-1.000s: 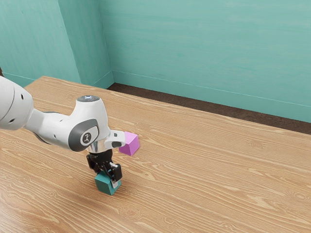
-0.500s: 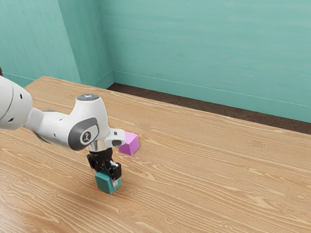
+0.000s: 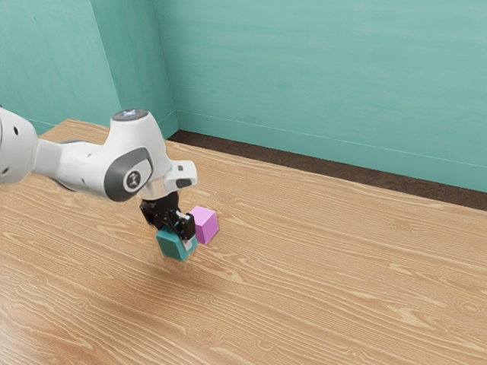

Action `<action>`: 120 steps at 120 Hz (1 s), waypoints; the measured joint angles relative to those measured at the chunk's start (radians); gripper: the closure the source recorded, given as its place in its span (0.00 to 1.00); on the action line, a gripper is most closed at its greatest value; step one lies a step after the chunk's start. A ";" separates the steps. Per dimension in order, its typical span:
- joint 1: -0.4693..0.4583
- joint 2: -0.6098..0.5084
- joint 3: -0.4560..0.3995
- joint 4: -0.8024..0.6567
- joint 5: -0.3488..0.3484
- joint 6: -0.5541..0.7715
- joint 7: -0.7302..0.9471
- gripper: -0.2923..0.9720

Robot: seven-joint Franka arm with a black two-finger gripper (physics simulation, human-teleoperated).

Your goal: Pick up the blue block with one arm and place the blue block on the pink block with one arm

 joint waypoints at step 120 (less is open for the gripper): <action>0.013 0.380 0.054 0.598 0.038 -0.343 0.126 0.47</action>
